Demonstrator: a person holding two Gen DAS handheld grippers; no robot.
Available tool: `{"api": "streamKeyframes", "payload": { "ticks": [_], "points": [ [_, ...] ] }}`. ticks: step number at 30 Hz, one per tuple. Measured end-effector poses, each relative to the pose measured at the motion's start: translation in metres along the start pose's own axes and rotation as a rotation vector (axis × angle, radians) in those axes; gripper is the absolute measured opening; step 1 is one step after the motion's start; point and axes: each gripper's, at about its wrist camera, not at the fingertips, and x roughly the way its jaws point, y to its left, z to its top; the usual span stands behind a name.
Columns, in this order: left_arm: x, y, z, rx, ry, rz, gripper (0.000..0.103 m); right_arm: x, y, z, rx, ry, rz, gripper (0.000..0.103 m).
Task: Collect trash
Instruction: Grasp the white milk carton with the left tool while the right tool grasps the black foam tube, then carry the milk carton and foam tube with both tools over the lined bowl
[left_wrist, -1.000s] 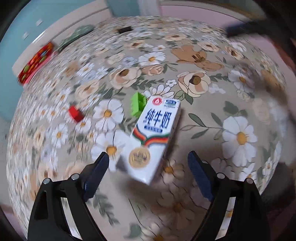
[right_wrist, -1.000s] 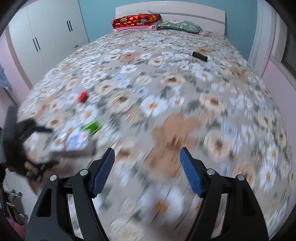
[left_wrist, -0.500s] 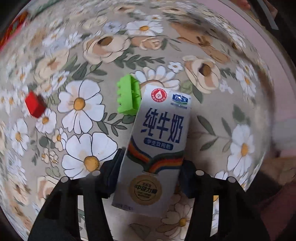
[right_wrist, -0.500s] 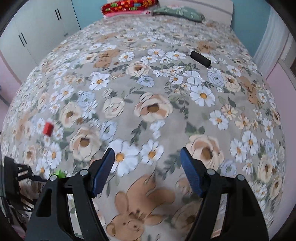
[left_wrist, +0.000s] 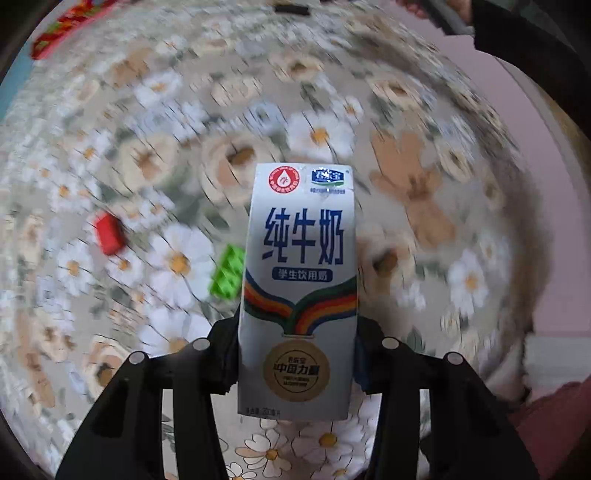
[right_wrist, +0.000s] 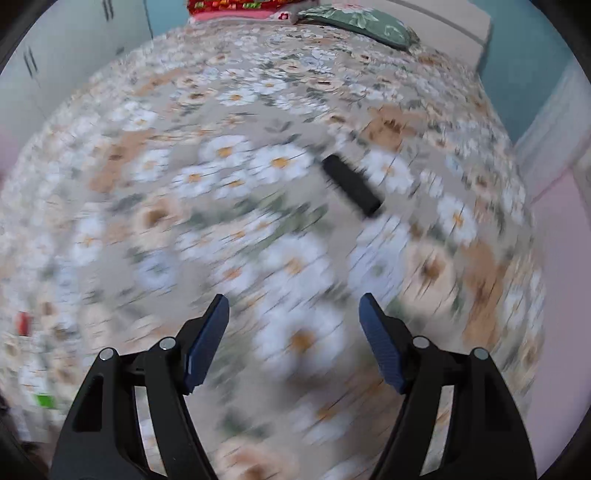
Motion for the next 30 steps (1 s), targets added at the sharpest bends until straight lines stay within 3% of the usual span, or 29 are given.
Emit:
{"api": "streamKeyframes", "payload": {
  "ticks": [4, 9, 16, 19, 25, 30],
  "points": [
    [-0.01, -0.004, 0.022, -0.103, -0.017, 0.019, 0.049, 0.051, -0.034, 0.041, -0.028, 0.052, -0.03, 0.073],
    [-0.021, -0.014, 0.044, -0.184, -0.019, 0.004, 0.049, 0.093, -0.056, 0.071, 0.009, 0.05, -0.028, 0.071],
    [-0.027, -0.019, 0.058, -0.237, -0.019, 0.026, 0.049, 0.151, -0.066, 0.102, 0.052, 0.132, -0.022, 0.052],
    [-0.028, -0.014, 0.06, -0.259, -0.023, 0.04, 0.049, 0.16, -0.072, 0.104, 0.085, 0.141, 0.03, 0.035],
    [-0.029, -0.012, 0.06, -0.275, -0.039, 0.045, 0.049, 0.15, -0.061, 0.102, 0.047, 0.113, 0.037, 0.03],
    [-0.05, -0.017, 0.057, -0.254, -0.094, 0.06, 0.049, 0.108, -0.056, 0.092, 0.087, 0.055, 0.067, 0.03]
  ]
}}
